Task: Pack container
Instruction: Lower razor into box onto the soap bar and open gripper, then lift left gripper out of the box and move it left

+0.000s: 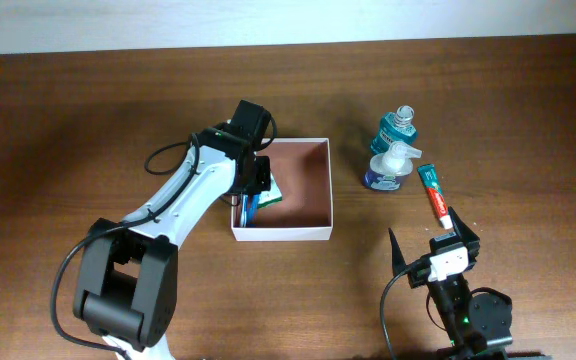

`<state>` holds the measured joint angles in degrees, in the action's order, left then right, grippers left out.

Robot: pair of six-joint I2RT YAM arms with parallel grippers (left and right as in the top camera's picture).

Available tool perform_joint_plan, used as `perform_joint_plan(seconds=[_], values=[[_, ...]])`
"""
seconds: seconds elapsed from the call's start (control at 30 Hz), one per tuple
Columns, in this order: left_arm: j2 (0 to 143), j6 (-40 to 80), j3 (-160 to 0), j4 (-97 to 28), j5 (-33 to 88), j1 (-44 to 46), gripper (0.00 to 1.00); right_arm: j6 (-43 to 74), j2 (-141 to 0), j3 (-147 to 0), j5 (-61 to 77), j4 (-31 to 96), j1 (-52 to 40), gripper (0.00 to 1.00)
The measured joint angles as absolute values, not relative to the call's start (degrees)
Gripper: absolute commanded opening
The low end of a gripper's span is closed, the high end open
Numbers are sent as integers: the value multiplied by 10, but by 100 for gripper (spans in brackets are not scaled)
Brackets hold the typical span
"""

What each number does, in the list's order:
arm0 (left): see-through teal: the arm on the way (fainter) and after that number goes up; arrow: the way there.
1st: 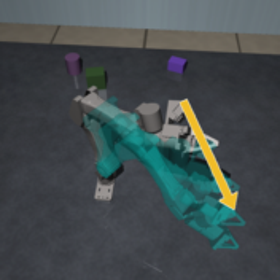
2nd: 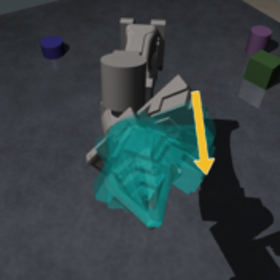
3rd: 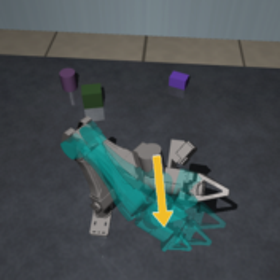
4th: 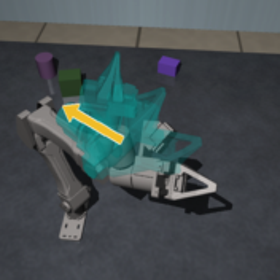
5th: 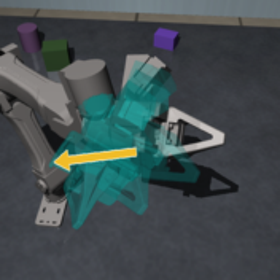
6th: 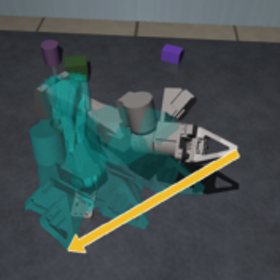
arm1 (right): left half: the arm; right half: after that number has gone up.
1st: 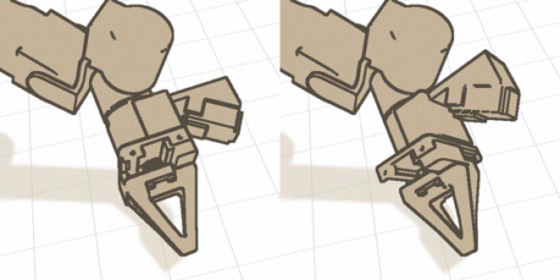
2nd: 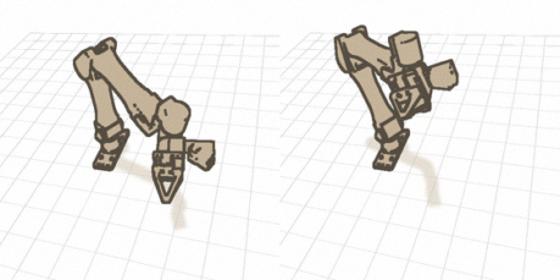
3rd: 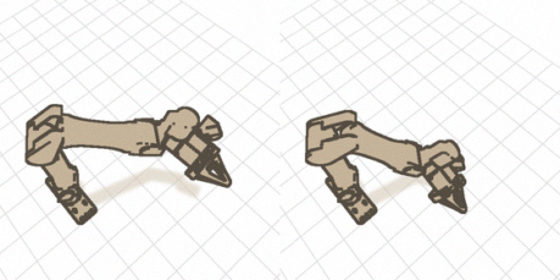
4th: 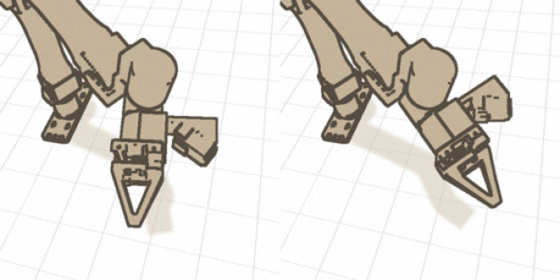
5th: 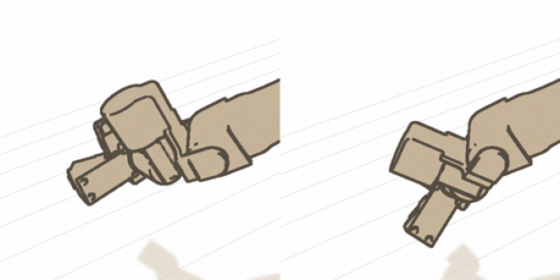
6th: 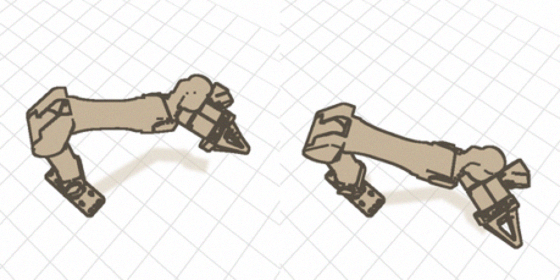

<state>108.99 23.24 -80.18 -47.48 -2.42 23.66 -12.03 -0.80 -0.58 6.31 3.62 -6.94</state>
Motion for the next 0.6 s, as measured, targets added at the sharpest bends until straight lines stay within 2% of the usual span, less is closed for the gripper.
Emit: perform_joint_plan(seconds=[0.33,0.4,0.6], values=[[1090,233,-802,-475,-22,237,17,-120,-8,-6,63,36,-69,98],[1090,234,-802,-475,-15,237,13,-121,-8,-6,63,36,-69,98],[1090,234,-830,-476,24,237,14,-121,-8,-6,63,36,-69,98]])
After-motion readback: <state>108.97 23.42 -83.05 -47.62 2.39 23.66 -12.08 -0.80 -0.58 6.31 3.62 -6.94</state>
